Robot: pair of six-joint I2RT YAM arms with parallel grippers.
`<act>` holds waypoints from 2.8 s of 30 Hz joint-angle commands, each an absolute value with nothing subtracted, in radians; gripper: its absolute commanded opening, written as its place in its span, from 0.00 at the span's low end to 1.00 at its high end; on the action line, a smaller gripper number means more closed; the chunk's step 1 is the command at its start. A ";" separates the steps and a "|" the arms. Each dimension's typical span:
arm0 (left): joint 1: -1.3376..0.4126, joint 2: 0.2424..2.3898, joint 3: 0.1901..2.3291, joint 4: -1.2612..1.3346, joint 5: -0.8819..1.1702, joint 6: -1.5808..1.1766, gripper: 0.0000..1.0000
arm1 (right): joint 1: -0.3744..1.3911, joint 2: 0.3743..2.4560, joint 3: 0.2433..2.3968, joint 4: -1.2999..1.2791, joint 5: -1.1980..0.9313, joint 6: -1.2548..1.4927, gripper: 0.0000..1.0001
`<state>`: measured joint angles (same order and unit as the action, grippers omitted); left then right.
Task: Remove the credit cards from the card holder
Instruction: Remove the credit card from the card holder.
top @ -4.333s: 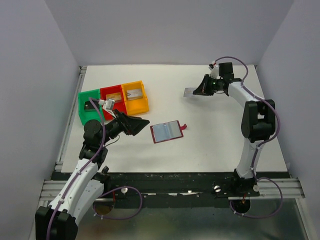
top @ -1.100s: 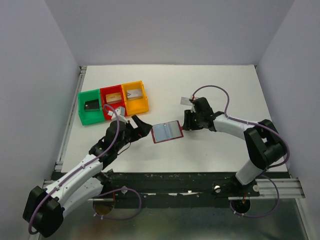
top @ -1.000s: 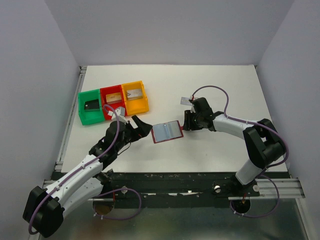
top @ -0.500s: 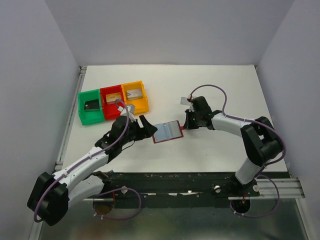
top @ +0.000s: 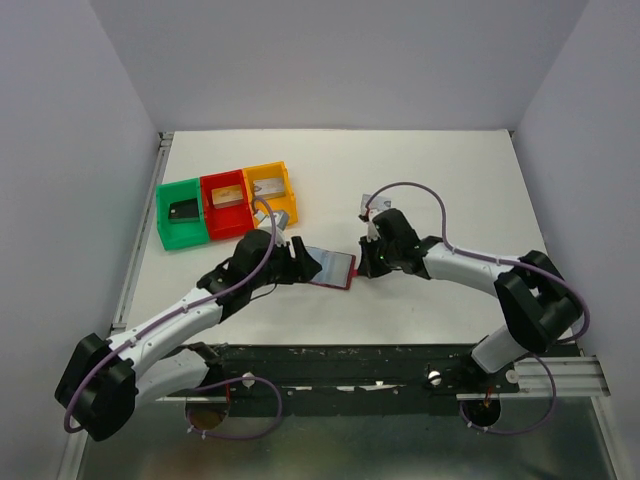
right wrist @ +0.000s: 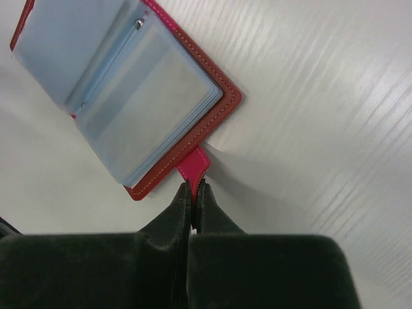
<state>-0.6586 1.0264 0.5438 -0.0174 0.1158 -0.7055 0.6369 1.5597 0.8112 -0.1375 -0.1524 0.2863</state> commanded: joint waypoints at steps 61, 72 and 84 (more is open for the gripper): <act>-0.739 1.559 0.811 0.103 0.376 -0.572 0.57 | 0.646 1.198 0.678 -0.155 -0.250 0.276 0.00; -0.772 1.589 0.841 0.046 0.336 -0.543 0.59 | 0.646 1.201 0.680 -0.158 -0.249 0.278 0.00; -0.772 1.605 0.839 0.038 0.321 -0.545 0.50 | 0.646 1.203 0.673 -0.160 -0.245 0.276 0.00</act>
